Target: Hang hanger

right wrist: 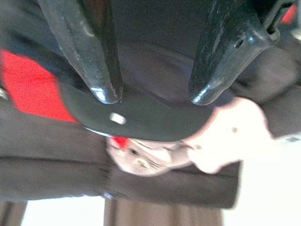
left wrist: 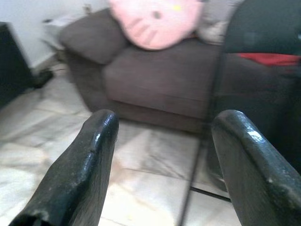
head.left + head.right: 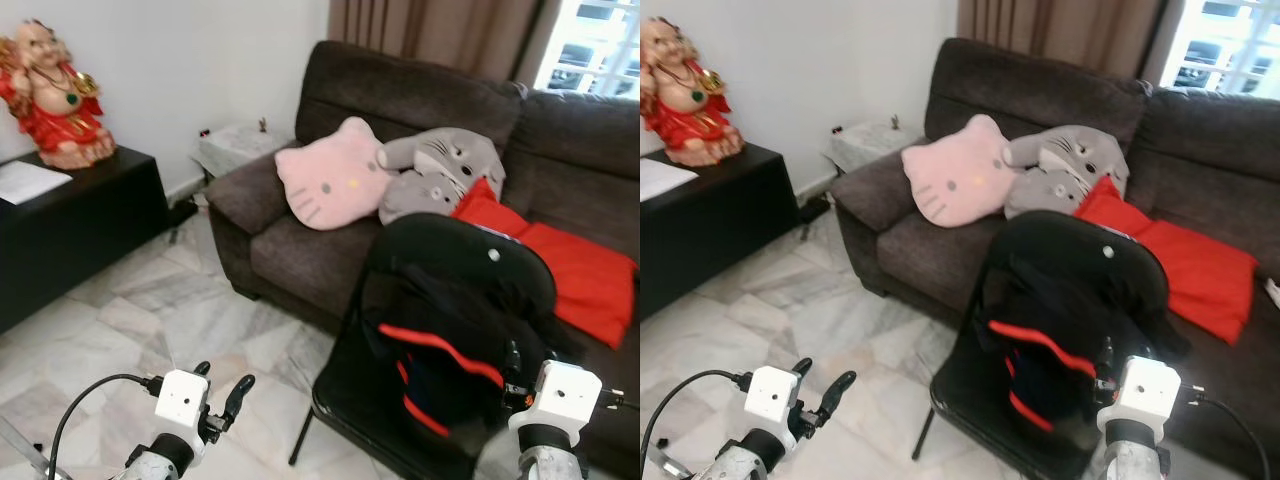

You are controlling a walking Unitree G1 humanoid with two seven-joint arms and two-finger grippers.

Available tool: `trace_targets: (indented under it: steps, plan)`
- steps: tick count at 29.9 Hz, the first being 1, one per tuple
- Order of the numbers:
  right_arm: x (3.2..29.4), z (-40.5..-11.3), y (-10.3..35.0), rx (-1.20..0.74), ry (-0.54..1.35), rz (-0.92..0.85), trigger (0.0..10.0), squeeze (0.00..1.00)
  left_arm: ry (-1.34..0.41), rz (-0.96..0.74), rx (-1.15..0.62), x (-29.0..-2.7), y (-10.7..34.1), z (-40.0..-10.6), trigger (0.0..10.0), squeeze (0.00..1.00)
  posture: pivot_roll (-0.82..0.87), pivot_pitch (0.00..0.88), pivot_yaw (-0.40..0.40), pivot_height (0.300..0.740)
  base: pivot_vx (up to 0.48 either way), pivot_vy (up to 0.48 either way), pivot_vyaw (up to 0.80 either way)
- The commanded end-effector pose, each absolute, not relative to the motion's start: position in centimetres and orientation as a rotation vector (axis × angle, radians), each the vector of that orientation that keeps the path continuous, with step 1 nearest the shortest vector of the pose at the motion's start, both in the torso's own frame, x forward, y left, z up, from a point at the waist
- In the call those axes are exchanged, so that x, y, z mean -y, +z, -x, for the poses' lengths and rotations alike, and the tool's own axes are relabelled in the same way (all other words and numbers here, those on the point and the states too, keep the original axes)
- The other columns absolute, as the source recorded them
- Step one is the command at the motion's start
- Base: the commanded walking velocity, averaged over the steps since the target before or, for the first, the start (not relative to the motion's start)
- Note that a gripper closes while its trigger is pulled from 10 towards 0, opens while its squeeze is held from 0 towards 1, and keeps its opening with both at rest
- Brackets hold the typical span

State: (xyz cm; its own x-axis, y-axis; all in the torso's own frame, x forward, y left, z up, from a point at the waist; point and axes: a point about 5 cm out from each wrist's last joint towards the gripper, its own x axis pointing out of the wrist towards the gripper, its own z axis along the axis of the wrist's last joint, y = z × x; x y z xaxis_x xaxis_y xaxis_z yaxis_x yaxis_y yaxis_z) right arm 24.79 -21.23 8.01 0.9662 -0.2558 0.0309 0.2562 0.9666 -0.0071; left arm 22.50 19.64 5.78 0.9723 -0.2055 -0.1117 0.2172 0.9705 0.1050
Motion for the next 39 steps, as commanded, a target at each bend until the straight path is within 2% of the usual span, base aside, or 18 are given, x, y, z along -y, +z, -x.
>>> trace_targets:
  steps: [1,5,14,19,21,23,24,27,39]
  plan:
    - [20.9,-24.8,8.3,0.041,-0.242,0.019,10.0,0.00,-0.209,-0.113,-0.101,-19.7,5.8,-22.5,10.0,0.00,0.00,0.000,-0.055,0.740,0.000,0.000,0.00]
    - [21.0,-23.9,8.7,0.051,-0.231,0.077,10.0,0.00,-0.213,-0.111,-0.111,-19.7,5.5,-22.4,10.0,0.00,-0.01,0.012,-0.058,0.740,0.000,0.000,0.00]
    - [20.5,-21.2,11.6,0.142,-0.128,0.360,10.0,0.00,-0.203,-0.118,-0.130,-20.1,5.1,-22.2,10.0,0.00,-0.03,0.037,-0.058,0.740,0.000,0.000,0.00]
    - [21.5,-19.3,12.0,0.054,-0.159,0.570,10.0,0.00,-0.201,-0.120,-0.137,-20.2,4.9,-22.3,10.0,0.00,-0.03,0.042,-0.060,0.740,0.000,0.000,0.00]
    - [21.9,-18.5,11.7,-0.009,-0.185,0.572,10.0,0.00,-0.202,-0.121,-0.140,-20.1,4.8,-22.3,10.0,0.00,-0.04,0.045,-0.063,0.740,0.000,0.000,0.00]
    - [21.7,-17.8,10.9,-0.092,-0.135,0.577,10.0,0.00,-0.204,-0.121,-0.142,-20.1,4.8,-22.4,10.0,0.00,-0.04,0.045,-0.063,0.740,0.000,0.000,0.00]
    - [20.8,-17.3,10.3,-0.127,-0.043,0.575,10.0,0.00,-0.207,-0.120,-0.144,-20.1,4.7,-22.4,10.0,0.00,-0.04,0.046,-0.065,0.740,0.000,0.000,0.00]
    - [20.2,-17.1,10.1,-0.142,0.023,0.590,10.0,0.00,-0.208,-0.120,-0.145,-20.0,4.7,-22.5,10.0,0.00,-0.05,0.046,-0.065,0.740,0.000,0.000,0.00]
    - [22.2,-17.0,8.6,-0.384,-0.050,0.644,10.0,0.00,-0.220,-0.120,-0.159,-19.7,4.1,-22.5,10.0,0.00,-0.05,0.026,-0.076,0.740,0.000,0.000,0.00]
